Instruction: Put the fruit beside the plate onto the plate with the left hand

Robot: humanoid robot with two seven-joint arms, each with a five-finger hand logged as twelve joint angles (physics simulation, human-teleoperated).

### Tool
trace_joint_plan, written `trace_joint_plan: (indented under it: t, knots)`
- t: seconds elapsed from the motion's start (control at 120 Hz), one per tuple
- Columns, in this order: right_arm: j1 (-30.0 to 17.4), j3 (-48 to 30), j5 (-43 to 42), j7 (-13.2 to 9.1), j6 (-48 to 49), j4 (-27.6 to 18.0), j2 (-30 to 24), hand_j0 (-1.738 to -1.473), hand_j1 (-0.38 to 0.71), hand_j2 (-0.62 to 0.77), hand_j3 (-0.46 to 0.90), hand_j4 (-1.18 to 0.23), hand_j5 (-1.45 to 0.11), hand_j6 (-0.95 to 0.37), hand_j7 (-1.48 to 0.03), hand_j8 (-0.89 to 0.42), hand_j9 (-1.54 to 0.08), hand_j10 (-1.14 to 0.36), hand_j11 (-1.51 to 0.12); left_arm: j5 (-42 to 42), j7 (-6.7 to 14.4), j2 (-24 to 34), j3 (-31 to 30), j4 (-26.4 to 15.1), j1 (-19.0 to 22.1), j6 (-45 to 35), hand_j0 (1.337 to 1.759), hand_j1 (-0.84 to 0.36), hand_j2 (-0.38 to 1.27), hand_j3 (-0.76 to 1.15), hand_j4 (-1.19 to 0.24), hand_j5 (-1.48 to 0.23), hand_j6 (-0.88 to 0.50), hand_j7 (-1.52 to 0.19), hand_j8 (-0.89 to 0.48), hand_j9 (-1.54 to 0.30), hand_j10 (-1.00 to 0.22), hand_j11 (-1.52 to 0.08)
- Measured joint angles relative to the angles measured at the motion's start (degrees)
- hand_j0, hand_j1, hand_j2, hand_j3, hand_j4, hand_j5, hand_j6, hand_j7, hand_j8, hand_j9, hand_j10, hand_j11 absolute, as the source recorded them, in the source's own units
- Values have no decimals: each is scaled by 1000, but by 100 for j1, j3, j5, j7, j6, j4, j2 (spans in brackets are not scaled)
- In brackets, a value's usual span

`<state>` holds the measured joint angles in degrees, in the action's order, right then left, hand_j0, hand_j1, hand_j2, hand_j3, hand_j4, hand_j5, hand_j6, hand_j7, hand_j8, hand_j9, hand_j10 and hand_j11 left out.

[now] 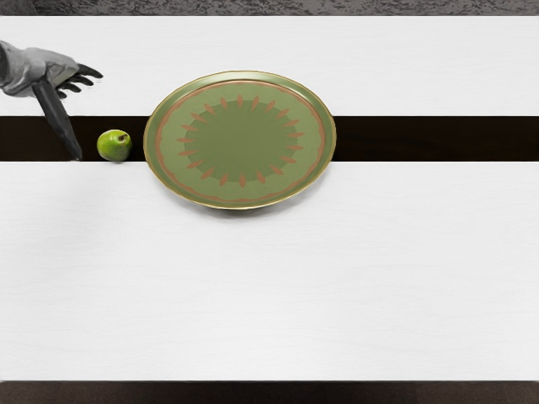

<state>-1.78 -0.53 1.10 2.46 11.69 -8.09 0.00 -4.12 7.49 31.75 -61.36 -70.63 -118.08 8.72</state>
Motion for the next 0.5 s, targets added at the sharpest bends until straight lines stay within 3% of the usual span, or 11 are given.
trace_joint_plan:
  t: [0.092, 0.142, 0.258, 0.392, 0.5]
  knots:
    - [1, 0, 0, 0, 0, 0, 0, -1658, -333, -3, 0, -13, -17, -13, -17, -13, -17, -13, -17, 26, -24, -635, -5, -333, 93, -783, 1658, 342, 1, 0, -6, -7, -6, -7, -6, -7, -6, -7]
    - [1, 0, 1, 0, 0, 0, 0, -1658, -333, -3, 0, -13, -17, -13, -17, -13, -17, -13, -17, 41, -32, -1081, -24, -421, 551, -1540, 1658, 342, 1, 0, -6, -7, -6, -7, -6, -7, -6, -7]
    - [2, 0, 0, 0, 0, 0, 0, -1658, -333, -3, 0, -13, -17, -13, -17, -13, -17, -13, -17, 20, -37, -1155, -59, -525, 698, -3020, 1658, 343, 1, 0, -6, -7, -6, -7, -6, -7, -6, -7]
    - [1, 0, 0, 0, 0, 0, 0, -1658, -333, -3, 0, -13, -17, -13, -17, -13, -17, -13, -17, 7, -38, -1380, -210, -585, 704, -3546, 1658, 343, 1, 0, -6, -7, -6, -7, -6, -7, -6, -7]
    - [1, 0, 1, 0, 0, 0, 0, -1658, -333, -3, 0, -13, -17, -13, -17, -13, -17, -13, -17, 37, -53, -1382, -272, -584, 937, -3541, 1658, 343, 1, 0, -6, -7, -6, -7, -6, -7, -6, -7]
